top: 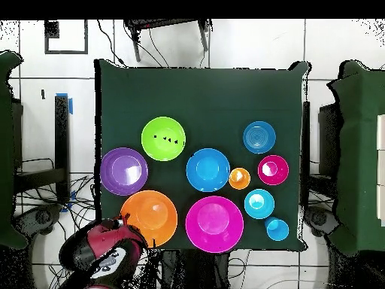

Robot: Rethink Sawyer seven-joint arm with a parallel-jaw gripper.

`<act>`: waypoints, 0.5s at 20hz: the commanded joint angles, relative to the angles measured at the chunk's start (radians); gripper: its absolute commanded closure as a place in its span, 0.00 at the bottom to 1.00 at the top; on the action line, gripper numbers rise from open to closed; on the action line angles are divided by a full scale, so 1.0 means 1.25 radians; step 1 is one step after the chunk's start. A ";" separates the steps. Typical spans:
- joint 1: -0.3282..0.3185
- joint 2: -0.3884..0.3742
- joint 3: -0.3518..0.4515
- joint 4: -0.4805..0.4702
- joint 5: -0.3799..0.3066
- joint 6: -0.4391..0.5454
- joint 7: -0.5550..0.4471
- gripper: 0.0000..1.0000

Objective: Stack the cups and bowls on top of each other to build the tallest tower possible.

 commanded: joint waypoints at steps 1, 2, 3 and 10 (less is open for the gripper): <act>0.011 -0.019 0.024 -0.053 0.046 0.126 0.135 0.00; 0.012 -0.018 0.023 -0.056 0.048 0.129 0.135 0.00; 0.012 -0.016 0.024 -0.058 0.048 0.128 0.135 0.00; 0.034 0.000 -0.004 -0.070 0.041 0.132 0.135 0.00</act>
